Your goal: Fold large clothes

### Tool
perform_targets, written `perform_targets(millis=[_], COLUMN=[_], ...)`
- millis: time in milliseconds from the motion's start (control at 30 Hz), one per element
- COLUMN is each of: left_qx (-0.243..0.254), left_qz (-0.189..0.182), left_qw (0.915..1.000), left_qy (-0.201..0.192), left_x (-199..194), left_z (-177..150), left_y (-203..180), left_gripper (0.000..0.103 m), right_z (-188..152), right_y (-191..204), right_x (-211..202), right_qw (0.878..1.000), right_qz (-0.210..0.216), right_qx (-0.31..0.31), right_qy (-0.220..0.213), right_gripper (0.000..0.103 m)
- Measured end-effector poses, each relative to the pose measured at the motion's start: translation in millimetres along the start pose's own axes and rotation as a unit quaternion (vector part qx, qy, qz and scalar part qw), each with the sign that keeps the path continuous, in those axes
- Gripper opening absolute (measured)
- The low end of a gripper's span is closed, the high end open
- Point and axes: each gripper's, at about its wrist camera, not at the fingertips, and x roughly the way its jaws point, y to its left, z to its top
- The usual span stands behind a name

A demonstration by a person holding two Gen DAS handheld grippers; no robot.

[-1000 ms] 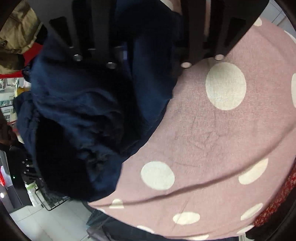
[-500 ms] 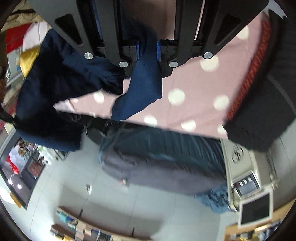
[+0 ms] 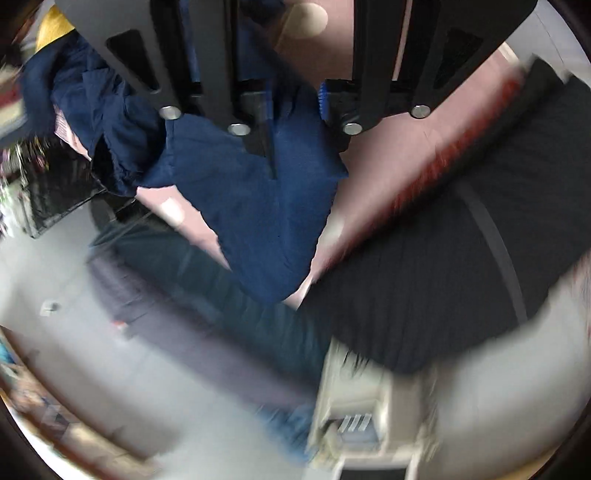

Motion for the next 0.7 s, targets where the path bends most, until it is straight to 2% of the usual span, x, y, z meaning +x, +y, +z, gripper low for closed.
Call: perform_targets(millis=[33,67,100,167,200,267,300,333,367,433,500,567,600,700], left_qx=[-0.01,-0.009,-0.005,-0.011,-0.014,-0.015,-0.016,-0.019,-0.022,-0.021,-0.001,0.031,0.042,0.082], left_qz=[0.022,0.036,0.057,0.071,0.072,0.082,0.085,0.087,0.088,0.081,0.078,0.082,0.079,0.044], left_qw=[0.9996,0.9991,0.9978,0.9966,0.9963,0.9959,0.9959,0.9959,0.9958,0.9963,0.9966,0.9958,0.9955,0.9955], left_qy=[0.013,0.02,0.034,0.042,0.045,0.037,0.028,0.018,0.009,-0.014,-0.027,-0.03,-0.028,-0.019], left_x=[21,33,50,62,68,62,57,49,34,13,-2,-10,-13,-14], left_z=[-5,-8,-14,-16,-21,-27,-28,-27,-29,-25,-26,-30,-30,-41], left_y=[3,4,2,2,5,7,12,14,13,8,-3,-21,-31,-61], left_gripper=[0.033,0.047,0.06,0.065,0.071,0.078,0.081,0.083,0.087,0.087,0.091,0.092,0.092,0.092], right_z=[-9,-16,-25,-43,-49,-57,-60,-59,-57,-57,-54,-54,-56,-67], right_y=[-12,-17,-19,-18,-18,-25,-27,-28,-29,-20,-7,11,22,62], right_x=[22,42,61,82,85,82,77,69,60,47,37,31,31,32], right_qw=[0.999,0.998,0.996,0.992,0.991,0.992,0.992,0.991,0.992,0.993,0.992,0.991,0.99,0.987], right_qz=[0.008,0.008,-0.014,-0.072,-0.085,-0.083,-0.083,-0.087,-0.087,-0.089,-0.11,-0.113,-0.116,-0.098], right_qx=[0.032,0.042,0.039,0.012,0.008,0.029,0.037,0.044,0.044,0.021,-0.01,-0.044,-0.062,-0.119], right_qy=[0.028,0.051,0.077,0.1,0.099,0.095,0.093,0.089,0.082,0.074,0.066,0.052,0.049,0.052], right_gripper=[0.014,0.015,0.019,0.021,0.025,0.037,0.051,0.057,0.057,0.058,0.058,0.06,0.065,0.067])
